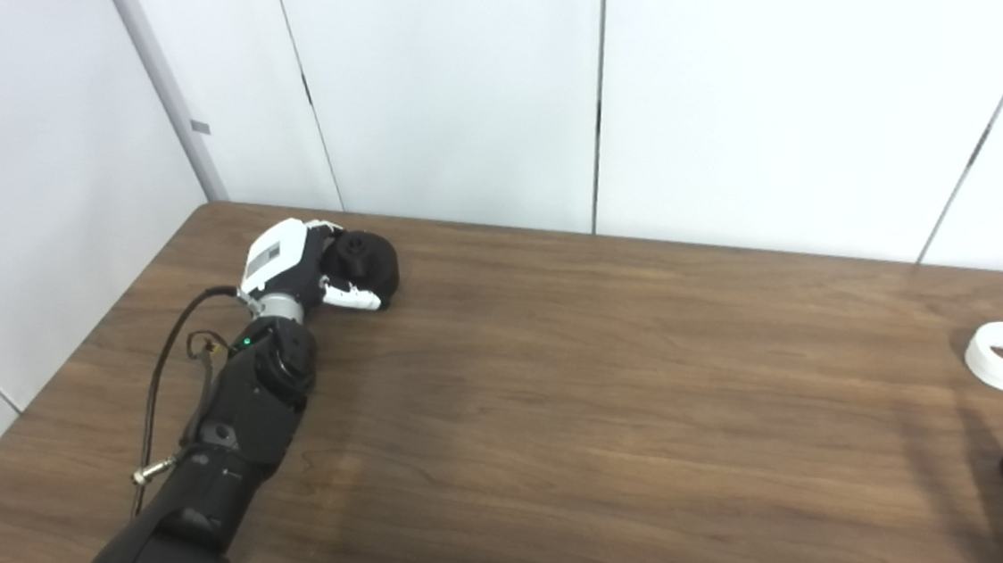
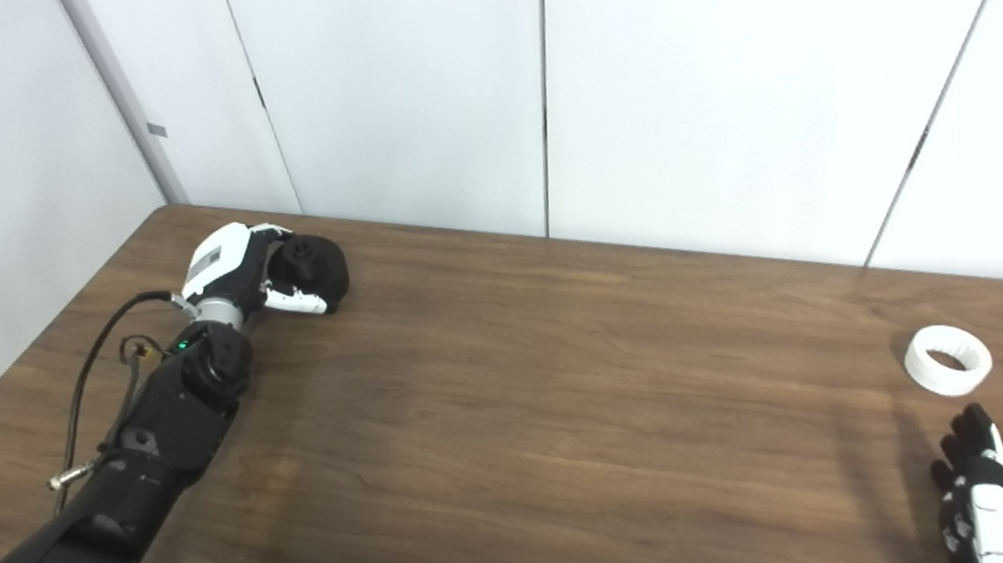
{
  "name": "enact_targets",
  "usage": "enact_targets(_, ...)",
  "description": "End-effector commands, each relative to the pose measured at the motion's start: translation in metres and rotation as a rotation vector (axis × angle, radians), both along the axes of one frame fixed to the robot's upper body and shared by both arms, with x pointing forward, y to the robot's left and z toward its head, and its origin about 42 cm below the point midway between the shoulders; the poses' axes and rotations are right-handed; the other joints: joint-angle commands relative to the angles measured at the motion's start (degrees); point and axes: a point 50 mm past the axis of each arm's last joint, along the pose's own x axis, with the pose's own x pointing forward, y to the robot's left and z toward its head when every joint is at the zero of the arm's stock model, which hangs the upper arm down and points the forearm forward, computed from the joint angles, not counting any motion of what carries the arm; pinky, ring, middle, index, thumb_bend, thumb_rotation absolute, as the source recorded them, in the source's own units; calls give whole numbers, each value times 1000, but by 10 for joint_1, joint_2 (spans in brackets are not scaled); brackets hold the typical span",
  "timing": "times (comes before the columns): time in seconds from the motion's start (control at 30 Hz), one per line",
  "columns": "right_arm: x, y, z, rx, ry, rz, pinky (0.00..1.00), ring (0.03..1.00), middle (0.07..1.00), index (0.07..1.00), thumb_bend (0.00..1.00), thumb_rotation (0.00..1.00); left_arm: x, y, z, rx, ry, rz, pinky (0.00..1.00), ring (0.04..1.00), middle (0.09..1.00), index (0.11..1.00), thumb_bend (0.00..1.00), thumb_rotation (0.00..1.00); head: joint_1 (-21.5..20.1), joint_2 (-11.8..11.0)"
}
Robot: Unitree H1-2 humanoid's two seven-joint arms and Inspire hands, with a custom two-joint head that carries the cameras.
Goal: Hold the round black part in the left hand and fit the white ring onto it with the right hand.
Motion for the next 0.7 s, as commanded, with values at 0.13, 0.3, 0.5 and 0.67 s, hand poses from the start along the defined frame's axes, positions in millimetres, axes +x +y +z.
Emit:
enact_targets(0.13, 4, 3, 16, -3, -82, 12, 1000, 1000, 1000, 991, 417, 910, 12, 4, 35, 14, -80, -13, 913, 964, 908, 493, 524, 71, -6, 4)
enact_targets(0.3, 3, 5, 16, -17, -74, 7, 1000, 1000, 1000, 989, 446, 902, 9, 2, 38, 15, -26, -33, 862, 961, 900, 494, 523, 76, -16, 8)
enact_targets(0.5, 3, 6, 14, -12, -67, 5, 1000, 1000, 1000, 989, 449, 894, 4, -5, 44, 19, 82, -103, 848, 976, 904, 491, 523, 79, -24, 11)
enact_targets(0.67, 3, 6, 12, -15, -57, 5, 1000, 1000, 1000, 984, 471, 889, -6, -22, 47, 32, 160, -194, 965, 990, 923, 495, 520, 84, -30, 13)
